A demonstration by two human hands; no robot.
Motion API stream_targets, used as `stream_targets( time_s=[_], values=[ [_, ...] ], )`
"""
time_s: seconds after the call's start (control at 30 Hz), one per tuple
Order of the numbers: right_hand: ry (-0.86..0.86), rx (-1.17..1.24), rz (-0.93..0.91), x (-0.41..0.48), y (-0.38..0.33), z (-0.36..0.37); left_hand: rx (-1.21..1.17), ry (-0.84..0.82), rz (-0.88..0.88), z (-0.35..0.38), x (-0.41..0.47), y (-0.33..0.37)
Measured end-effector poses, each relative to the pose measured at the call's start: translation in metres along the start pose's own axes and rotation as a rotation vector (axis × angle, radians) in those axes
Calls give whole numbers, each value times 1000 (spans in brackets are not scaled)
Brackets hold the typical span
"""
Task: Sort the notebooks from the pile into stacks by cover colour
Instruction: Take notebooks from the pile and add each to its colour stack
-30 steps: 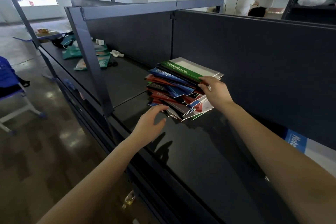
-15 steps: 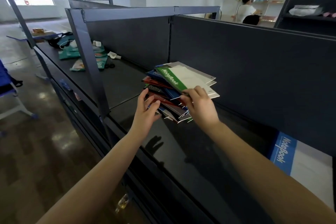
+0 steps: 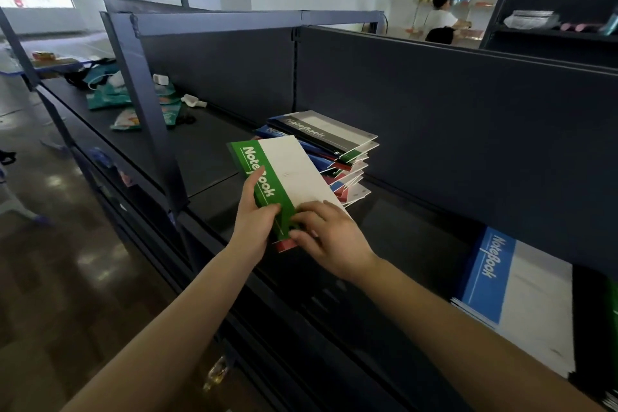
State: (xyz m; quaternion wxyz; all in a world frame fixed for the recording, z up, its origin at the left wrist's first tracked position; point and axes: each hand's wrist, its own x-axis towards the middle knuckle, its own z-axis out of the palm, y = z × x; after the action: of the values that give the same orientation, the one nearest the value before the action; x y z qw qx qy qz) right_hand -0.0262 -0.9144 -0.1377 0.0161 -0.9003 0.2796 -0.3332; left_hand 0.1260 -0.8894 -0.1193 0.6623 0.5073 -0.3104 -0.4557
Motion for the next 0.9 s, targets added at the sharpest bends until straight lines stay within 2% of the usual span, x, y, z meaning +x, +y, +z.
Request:
stream_targets(
  time_s=[0.1, 0.23, 0.33, 0.47, 0.57, 0.77, 0.9],
  values=[
    [57, 101, 189, 13, 12, -9, 62, 15, 14, -8, -6, 5],
    [151, 90, 428, 41, 39, -18, 122, 17, 25, -22, -13, 8],
    [86, 56, 549, 57, 61, -19, 113, -9, 31, -31, -17, 8],
    [-90, 13, 648, 69, 80, -13, 68, 6, 15, -39, -20, 9],
    [-109, -36, 672, 72, 85, -8, 53, 17, -2, -45, -22, 9],
    [-60, -266, 580, 71, 86, -13, 21, 31, -41, -53, -24, 2],
    [10, -282, 557, 67, 90, -14, 4, 17, -48, -50, -25, -4]
  ],
)
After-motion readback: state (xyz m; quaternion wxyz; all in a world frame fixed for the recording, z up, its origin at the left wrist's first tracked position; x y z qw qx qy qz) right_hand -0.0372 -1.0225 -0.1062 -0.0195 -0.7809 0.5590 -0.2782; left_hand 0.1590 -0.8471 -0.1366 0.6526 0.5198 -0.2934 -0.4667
